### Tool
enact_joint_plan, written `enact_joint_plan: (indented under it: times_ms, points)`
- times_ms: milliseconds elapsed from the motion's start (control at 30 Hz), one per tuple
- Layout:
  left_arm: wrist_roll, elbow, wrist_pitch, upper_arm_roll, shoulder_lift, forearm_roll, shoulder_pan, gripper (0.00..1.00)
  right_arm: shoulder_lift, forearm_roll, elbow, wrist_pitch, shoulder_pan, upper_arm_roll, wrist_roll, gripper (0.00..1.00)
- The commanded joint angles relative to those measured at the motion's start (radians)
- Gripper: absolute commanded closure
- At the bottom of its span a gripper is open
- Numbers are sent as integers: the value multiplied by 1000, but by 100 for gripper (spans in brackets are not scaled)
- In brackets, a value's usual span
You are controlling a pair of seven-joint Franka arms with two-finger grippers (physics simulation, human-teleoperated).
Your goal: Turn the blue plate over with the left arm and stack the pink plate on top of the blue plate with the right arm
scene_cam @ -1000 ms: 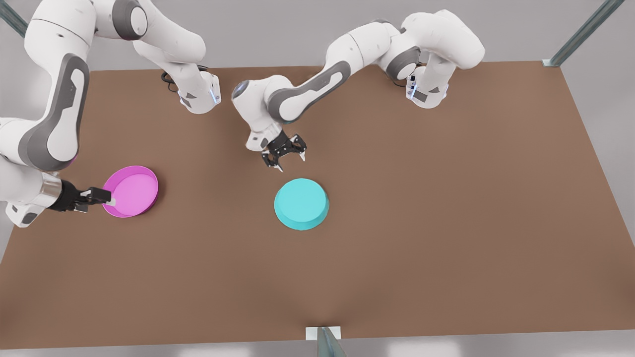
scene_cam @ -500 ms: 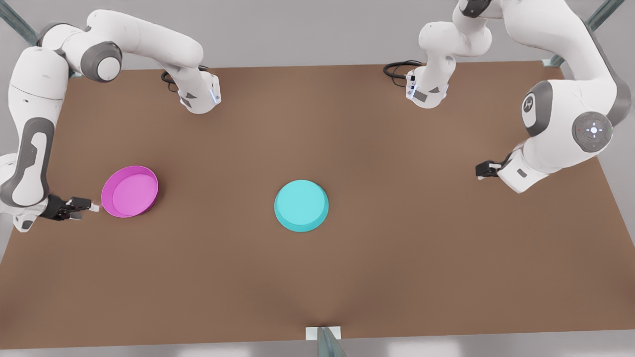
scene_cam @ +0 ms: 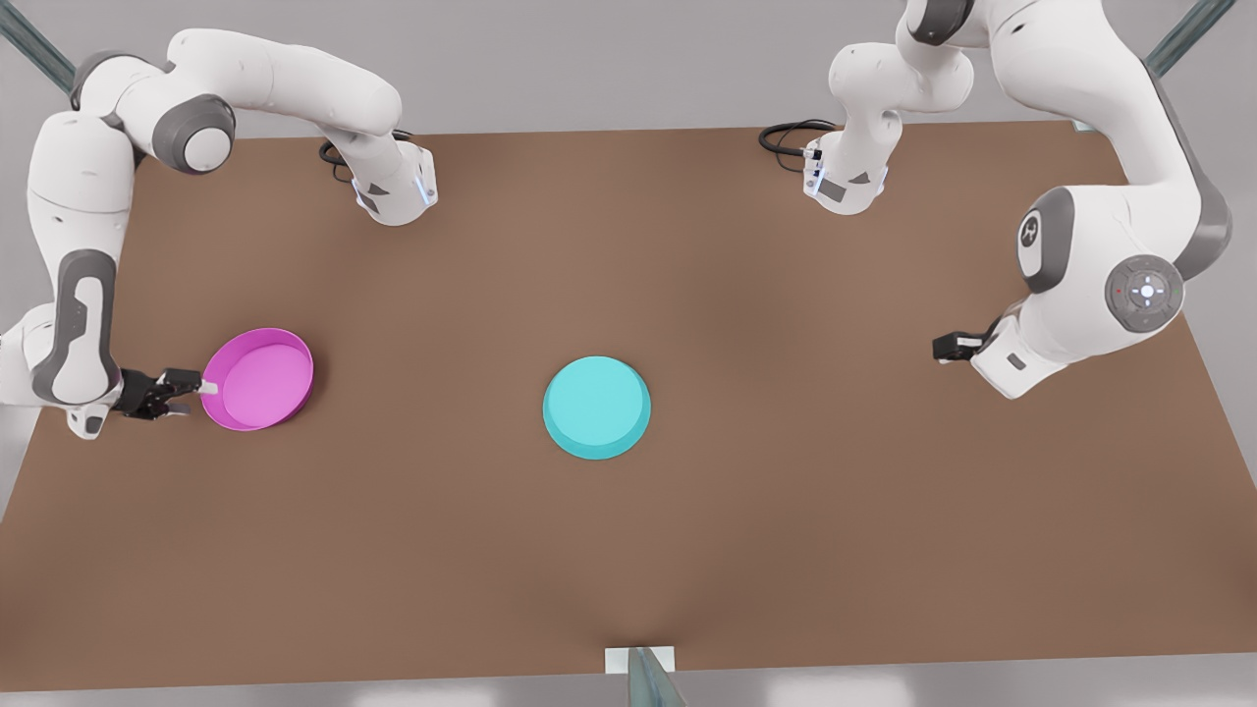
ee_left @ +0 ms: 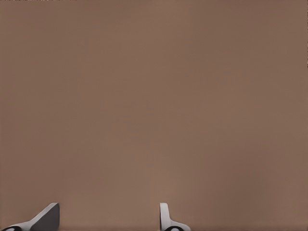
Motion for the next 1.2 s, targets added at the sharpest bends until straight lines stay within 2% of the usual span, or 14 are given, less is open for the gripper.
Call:
enact_joint_plan:
  times_ms: [0, 33, 100, 167, 200, 300, 333, 500, 633, 833, 867, 1000, 1167]
  points:
    - [0, 0, 0, 0, 1, 1, 0, 0, 1, 2, -2, 2, 0, 0, 0, 0]
    - [0, 0, 0, 0, 1, 1, 0, 0, 2, 2, -11, 8, -2, 0, 0, 0]
    - [0, 0, 0, 2, 1, 1, 0, 0, 7, 2, -17, 2, -5, 0, -5, 10]
    - [0, 0, 0, 2, -1, 1, -2, 0, 2, 2, -34, 5, -9, -2, -17, 11]
    - [0, 0, 0, 0, -1, 1, 0, 0, 2, 2, -34, 3, -8, -2, -12, 26]
    - [0, 0, 0, 0, -1, 1, 0, 0, 1, 0, -34, 8, -8, -2, -14, 42]
    - [0, 0, 0, 0, 1, 1, 0, 0, 1, 0, -34, 8, -6, -2, -2, 54]
    - [0, 0, -3, 0, 1, 1, 0, 0, 16, 2, -54, 31, -6, -2, -5, 52]
    - [2, 0, -9, 0, -1, 1, 0, 0, 19, 2, -56, 40, -6, -2, -9, 57]
    - [2, 0, -11, 0, -1, 1, 0, 0, 15, 2, -54, 39, -5, -2, -12, 59]
    - [2, 0, -11, 0, -1, 1, 0, 0, 16, 2, -54, 40, -6, -2, -12, 60]
    - [2, -2, -11, 0, -1, 1, 0, 0, 15, 2, -54, 40, -5, -2, -17, 77]
    - [2, -2, -11, 0, -1, 1, 0, 0, 8, 3, -54, 39, -6, 0, -17, 79]
